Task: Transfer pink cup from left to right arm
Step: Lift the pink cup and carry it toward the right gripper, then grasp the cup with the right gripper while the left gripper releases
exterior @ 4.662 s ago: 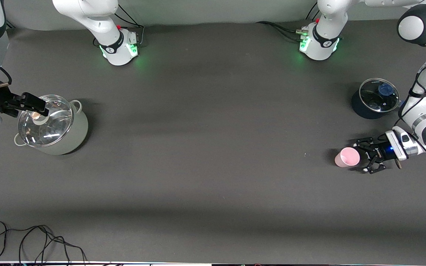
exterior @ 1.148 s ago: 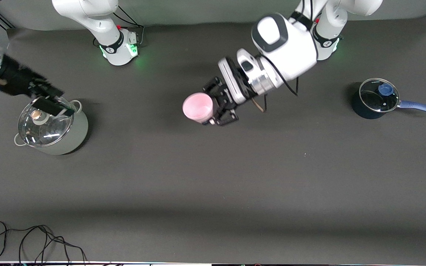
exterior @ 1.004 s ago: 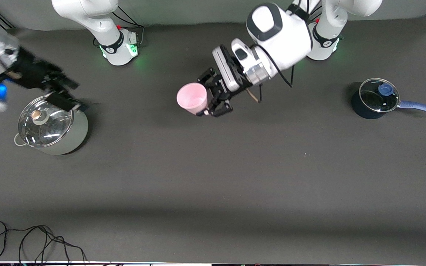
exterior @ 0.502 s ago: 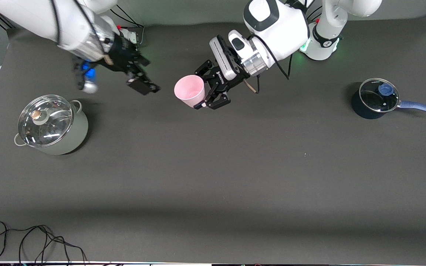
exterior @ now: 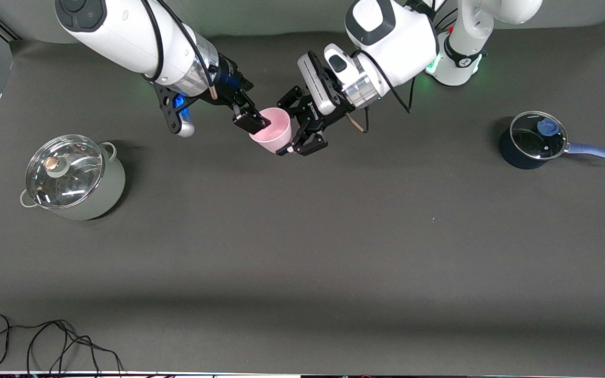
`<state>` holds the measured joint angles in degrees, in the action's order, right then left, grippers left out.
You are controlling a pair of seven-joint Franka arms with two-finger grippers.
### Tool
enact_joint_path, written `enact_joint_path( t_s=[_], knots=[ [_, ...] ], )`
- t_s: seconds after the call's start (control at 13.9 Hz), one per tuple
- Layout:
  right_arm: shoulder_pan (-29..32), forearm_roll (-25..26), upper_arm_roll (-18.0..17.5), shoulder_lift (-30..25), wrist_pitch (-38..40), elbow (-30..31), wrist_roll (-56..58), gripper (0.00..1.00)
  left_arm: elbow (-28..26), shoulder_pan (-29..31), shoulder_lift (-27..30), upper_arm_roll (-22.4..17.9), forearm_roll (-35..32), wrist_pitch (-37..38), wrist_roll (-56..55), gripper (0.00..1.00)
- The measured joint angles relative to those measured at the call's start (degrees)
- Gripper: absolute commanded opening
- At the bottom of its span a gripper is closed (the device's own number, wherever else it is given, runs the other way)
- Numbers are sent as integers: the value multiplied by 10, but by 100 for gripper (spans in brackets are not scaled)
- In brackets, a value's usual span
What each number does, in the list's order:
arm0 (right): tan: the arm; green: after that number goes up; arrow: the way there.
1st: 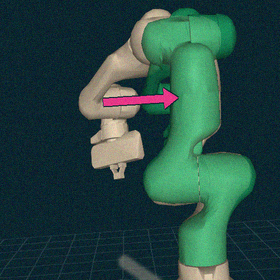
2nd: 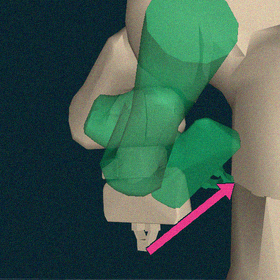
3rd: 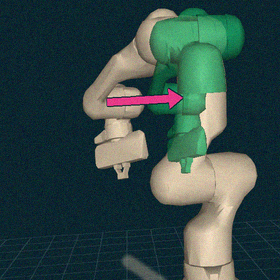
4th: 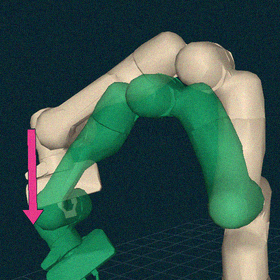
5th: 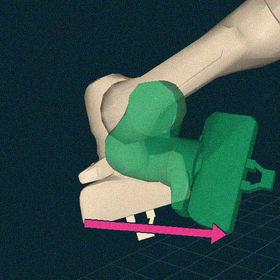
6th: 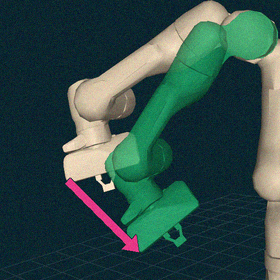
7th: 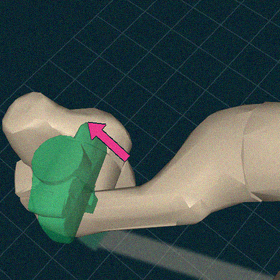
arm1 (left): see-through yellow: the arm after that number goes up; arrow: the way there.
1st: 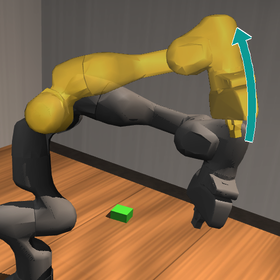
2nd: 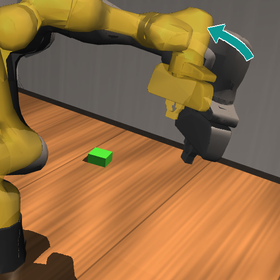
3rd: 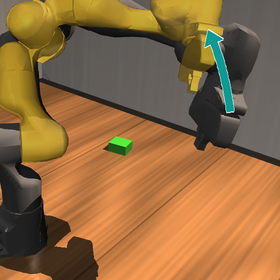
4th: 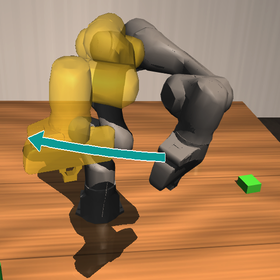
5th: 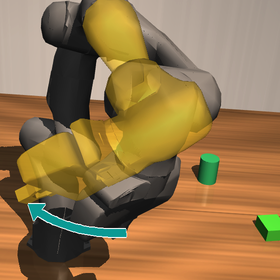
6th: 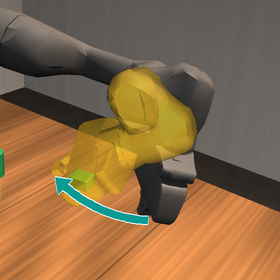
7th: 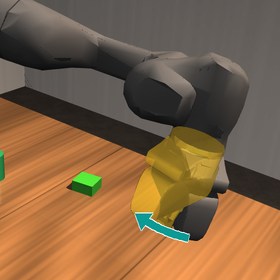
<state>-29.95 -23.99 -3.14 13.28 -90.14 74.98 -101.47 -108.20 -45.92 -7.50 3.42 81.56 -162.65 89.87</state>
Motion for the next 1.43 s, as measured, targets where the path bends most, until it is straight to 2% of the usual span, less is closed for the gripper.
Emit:
enact_joint_path(
  t_s=[0.07, 0.14, 0.22, 0.29, 0.36, 0.43, 0.5, 0.93, 1.0, 1.08, 1.15, 1.22, 1.43],
  knots=[
    [0, 0, 1, 0, 0, -2, 0, 73, 0, 0, 0, 0, 0, 0, 0, 39],
    [0, 0, 1, 0, 0, -2, 0, 55, -1, 0, 0, 0, 0, 0, 0, 39],
    [0, 1, 1, 2, 1, -2, 0, 46, -1, 0, 0, 0, 0, 0, 0, 40],
    [-1, 1, 1, 5, 1, -2, 0, 41, -1, 0, 0, 0, 0, 0, 0, 40],
    [-1, 1, 1, 8, 1, -2, 0, 26, -1, 0, 0, 0, 0, 0, 0, 40],
    [-2, 1, 1, 12, 1, -2, 0, 3, -1, 0, 0, -1, 0, 0, 0, 40],
    [-4, 1, 1, 16, 1, -2, 0, 0, -1, 0, 0, -1, 0, 0, 0, 40],
    [-8, 9, 2, 22, -9, -15, 0, 0, -1, -6, 0, 0, 0, 0, -4, 44],
    [-9, 11, 2, 22, -9, -15, 0, 0, -1, -6, 0, 0, 0, 0, -6, 48],
    [-9, 11, 2, 22, -9, -16, 0, 0, -1, -6, 0, 0, 1, 0, -8, 61],
    [-9, 11, 2, 22, -10, -16, 1, 0, -1, -6, 0, -1, 1, 0, -9, 80],
    [-9, 11, 2, 22, -10, -16, 3, 0, -1, -6, 0, -1, 1, 0, -13, 89],
    [-8, 15, 7, 22, -8, -19, 18, 0, -4, -4, 0, -5, 1, -2, -21, 92]
  ],
)
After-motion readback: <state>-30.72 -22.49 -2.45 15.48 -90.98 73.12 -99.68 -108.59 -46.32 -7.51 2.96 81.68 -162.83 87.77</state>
